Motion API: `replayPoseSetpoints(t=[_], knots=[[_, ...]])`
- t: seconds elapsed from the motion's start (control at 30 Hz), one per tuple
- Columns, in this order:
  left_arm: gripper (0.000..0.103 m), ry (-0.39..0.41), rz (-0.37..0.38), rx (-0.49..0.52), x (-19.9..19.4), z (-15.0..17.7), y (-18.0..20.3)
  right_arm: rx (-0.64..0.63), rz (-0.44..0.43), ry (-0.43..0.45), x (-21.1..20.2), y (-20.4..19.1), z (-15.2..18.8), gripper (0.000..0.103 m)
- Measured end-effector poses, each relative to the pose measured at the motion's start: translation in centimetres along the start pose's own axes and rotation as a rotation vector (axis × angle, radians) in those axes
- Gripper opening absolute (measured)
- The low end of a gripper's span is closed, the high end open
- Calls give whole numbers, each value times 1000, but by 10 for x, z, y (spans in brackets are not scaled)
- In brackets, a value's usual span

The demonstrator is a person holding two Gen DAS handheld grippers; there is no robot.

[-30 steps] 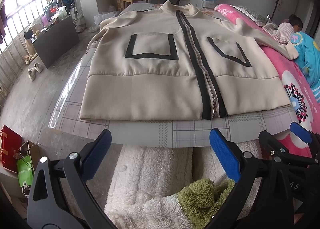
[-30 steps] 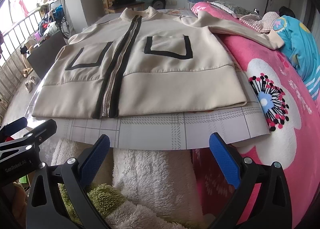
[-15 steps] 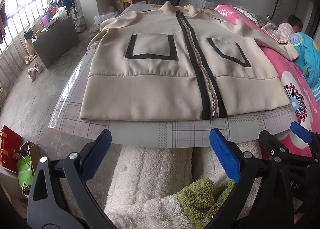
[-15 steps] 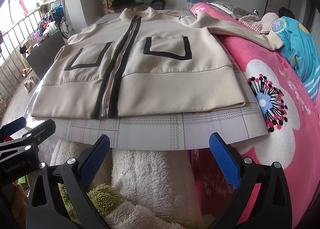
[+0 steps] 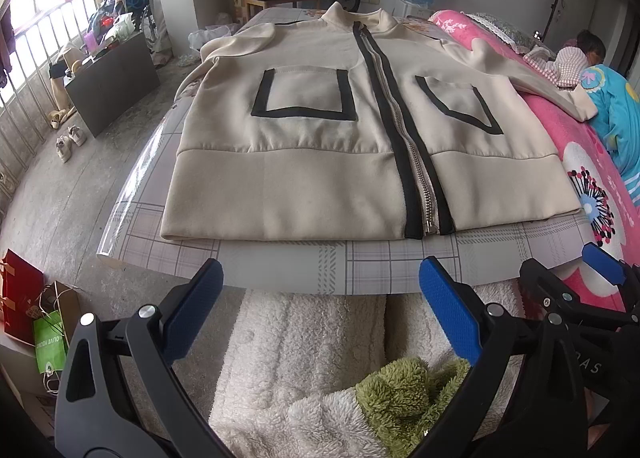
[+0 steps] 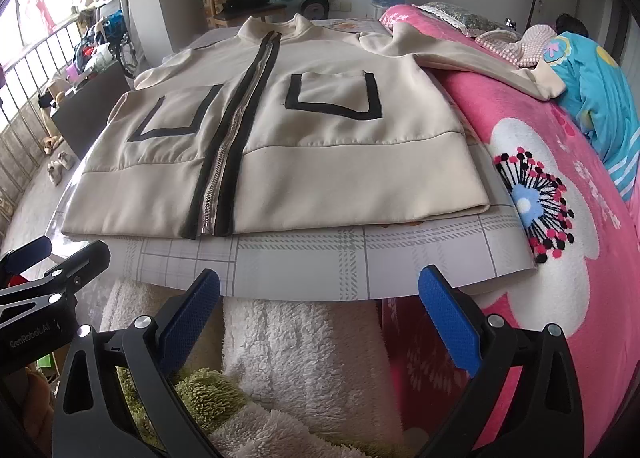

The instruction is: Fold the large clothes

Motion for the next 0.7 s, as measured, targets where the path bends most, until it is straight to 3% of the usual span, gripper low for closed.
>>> replayPoseSetpoints(t=[0.7], knots=[[95, -20, 1, -20, 12, -3, -13, -16, 69, -11, 9, 3, -11, 97]])
Point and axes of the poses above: each gripper's, at about its wrist camera, not at the fingertips, and x roughly the way its jaws point, y to its right, z to its underside, the point moved 9 cm from there along x, roughly the way its jaws point, and after that the axes turned 2 degrees about -z, right-handed, at the moved point
